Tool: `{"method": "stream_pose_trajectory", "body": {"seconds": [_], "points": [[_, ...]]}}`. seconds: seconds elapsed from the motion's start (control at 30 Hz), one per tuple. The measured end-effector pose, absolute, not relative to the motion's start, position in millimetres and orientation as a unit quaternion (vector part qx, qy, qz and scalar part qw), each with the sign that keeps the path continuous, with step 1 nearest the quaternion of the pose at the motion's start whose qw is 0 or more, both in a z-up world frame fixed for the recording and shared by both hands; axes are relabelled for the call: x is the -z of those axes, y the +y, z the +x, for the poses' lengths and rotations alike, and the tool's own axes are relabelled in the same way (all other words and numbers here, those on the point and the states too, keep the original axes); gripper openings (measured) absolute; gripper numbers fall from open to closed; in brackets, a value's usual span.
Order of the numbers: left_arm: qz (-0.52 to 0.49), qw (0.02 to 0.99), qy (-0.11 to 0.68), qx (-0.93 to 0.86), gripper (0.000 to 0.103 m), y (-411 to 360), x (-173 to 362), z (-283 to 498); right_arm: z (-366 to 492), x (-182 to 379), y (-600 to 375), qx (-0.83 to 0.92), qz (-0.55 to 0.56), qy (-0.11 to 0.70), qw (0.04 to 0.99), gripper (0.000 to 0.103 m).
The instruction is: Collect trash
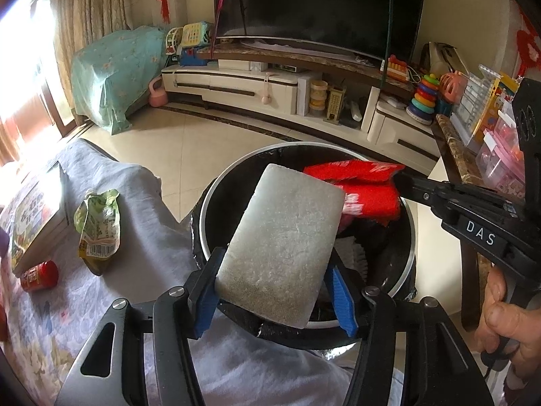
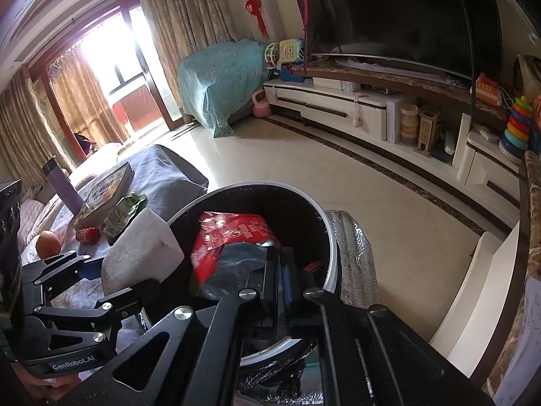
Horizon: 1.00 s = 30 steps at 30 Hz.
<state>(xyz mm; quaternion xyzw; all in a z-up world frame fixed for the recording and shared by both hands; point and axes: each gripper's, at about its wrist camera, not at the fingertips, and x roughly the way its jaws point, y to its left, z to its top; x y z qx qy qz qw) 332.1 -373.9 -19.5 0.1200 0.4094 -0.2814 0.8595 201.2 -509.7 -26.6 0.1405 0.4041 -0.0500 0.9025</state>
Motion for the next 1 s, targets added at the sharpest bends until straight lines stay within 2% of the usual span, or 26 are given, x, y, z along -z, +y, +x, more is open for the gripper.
{"method": "stream_pose_trajectory", "body": {"seconds": [0.1,0.13,0.2,0.23,0.4,0.47,0.53,0.6,0.9,1.0], "points": [[0.119,0.860,0.413,0.275,0.063,-373,18,333,204,27,-509,0.050,0.137,0.409,0.901,0.010],[0.117,0.861,0.412,0.274,0.065,-371,17,333,204,27,-508,0.051,0.136,0.410,0.901,0.014],[0.113,0.864,0.411,0.270,0.075,-367,16,332,202,26,-507,0.051,0.136,0.408,0.901,0.023],[0.111,0.865,0.410,0.268,0.075,-365,15,331,200,24,-506,0.050,0.137,0.406,0.902,0.031],[0.093,0.873,0.400,0.265,0.075,-347,8,318,188,15,-502,0.046,0.145,0.393,0.907,0.042],[0.081,0.876,0.396,0.263,0.077,-336,6,310,183,10,-499,0.046,0.149,0.385,0.910,0.053],[0.069,0.882,0.390,0.257,0.079,-323,4,297,173,5,-495,0.045,0.157,0.375,0.913,0.074],[0.057,0.885,0.385,0.255,0.079,-311,4,286,164,2,-491,0.046,0.165,0.364,0.916,0.086],[-0.025,0.895,0.373,0.244,0.082,-247,16,227,116,-15,-448,0.044,0.168,0.314,0.934,0.098],[-0.026,0.898,0.366,0.244,0.082,-232,20,205,100,-18,-432,0.043,0.165,0.303,0.938,0.099]]}}
